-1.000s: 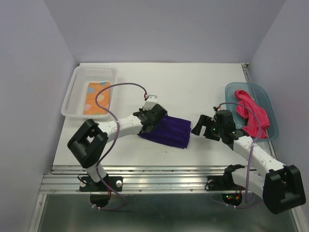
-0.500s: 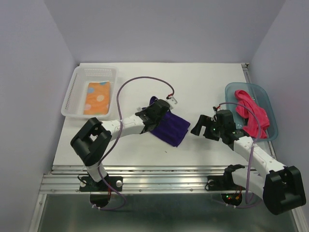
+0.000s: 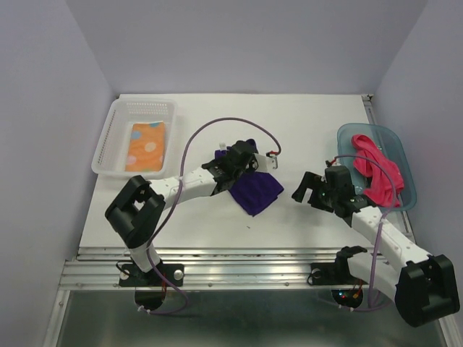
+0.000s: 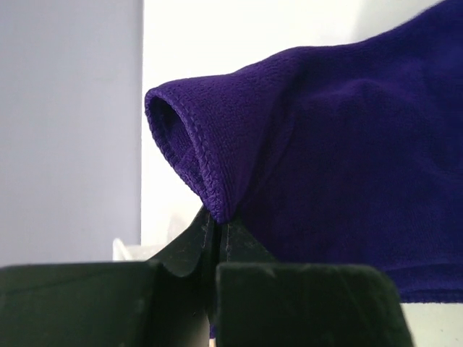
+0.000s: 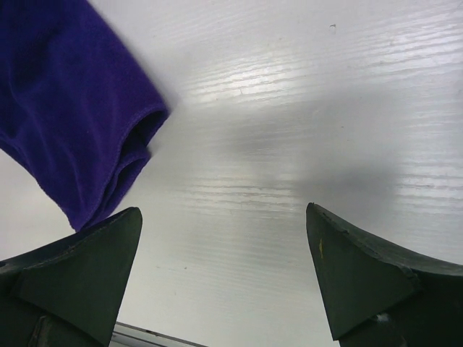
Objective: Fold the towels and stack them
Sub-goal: Neatly place the folded towel into the bin
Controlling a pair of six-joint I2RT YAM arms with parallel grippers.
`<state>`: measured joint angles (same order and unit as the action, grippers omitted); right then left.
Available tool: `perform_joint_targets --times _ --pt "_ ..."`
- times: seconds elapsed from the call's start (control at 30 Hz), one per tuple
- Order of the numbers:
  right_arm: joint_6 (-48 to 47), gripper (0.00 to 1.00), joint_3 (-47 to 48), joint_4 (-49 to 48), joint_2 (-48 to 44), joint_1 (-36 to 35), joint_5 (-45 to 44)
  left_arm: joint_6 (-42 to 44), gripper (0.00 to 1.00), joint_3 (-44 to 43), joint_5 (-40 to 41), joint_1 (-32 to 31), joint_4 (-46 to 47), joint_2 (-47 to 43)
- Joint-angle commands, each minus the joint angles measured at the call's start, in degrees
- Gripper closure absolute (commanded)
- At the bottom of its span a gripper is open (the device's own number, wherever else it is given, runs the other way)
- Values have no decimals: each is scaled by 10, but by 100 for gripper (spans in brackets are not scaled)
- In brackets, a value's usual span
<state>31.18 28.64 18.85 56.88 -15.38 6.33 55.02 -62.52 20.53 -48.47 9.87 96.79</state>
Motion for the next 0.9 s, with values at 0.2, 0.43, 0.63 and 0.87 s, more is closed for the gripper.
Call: perform_joint_targets --times 0.2,0.43,0.63,0.87 --pt "25 0 25 50 -29 2 -94 138 100 11 -227 58 -174 -131" --pt "24 0 40 72 -26 2 -104 118 100 -7 -278 113 -282 -174" --pt "27 0 44 79 -37 2 -108 133 100 35 -284 185 -232 -226" --pt "24 0 53 87 -30 2 -117 173 100 35 -253 249 -278 -244"
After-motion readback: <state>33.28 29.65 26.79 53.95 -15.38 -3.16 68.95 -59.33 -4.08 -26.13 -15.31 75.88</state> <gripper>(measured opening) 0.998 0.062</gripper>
